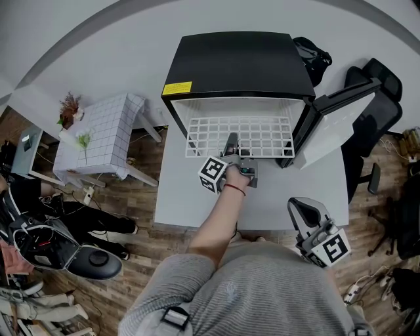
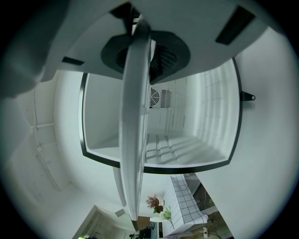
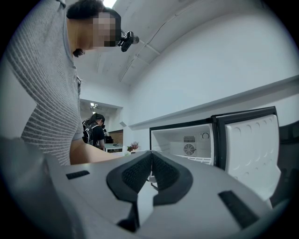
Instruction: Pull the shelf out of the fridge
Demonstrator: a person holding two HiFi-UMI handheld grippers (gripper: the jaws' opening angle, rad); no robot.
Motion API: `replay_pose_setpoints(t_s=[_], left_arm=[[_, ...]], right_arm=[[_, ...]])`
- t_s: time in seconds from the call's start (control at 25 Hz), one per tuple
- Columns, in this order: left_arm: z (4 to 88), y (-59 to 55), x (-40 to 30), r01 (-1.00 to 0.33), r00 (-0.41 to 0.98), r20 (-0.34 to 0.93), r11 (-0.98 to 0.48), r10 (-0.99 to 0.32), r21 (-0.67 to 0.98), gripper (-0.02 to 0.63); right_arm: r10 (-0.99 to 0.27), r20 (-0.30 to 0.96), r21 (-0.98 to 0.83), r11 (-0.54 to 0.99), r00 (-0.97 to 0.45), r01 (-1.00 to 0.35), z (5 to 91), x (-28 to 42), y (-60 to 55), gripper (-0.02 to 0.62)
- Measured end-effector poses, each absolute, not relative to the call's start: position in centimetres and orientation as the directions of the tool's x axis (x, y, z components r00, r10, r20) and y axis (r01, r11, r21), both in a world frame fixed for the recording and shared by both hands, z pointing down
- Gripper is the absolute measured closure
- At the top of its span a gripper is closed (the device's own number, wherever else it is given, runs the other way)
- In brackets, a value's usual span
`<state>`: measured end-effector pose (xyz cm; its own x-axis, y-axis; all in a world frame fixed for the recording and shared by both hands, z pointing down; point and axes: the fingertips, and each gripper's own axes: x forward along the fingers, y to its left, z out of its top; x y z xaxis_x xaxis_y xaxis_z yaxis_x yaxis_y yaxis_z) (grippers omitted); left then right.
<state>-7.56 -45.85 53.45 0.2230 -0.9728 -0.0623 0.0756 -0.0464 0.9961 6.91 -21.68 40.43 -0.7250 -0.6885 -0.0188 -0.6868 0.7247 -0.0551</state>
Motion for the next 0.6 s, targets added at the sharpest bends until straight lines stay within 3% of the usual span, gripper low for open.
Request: replay_pose_setpoints(t_s=[0.6], left_arm=[[53.4,-44.8,-7.5,0.085,0.227,-0.067,-0.049,-0.972,0.995,0.574]], right_arm=[[-0.682,-0.021,-0.040,0.732,-0.731,-0.681,40.0,6.8,-22.2,0.583]])
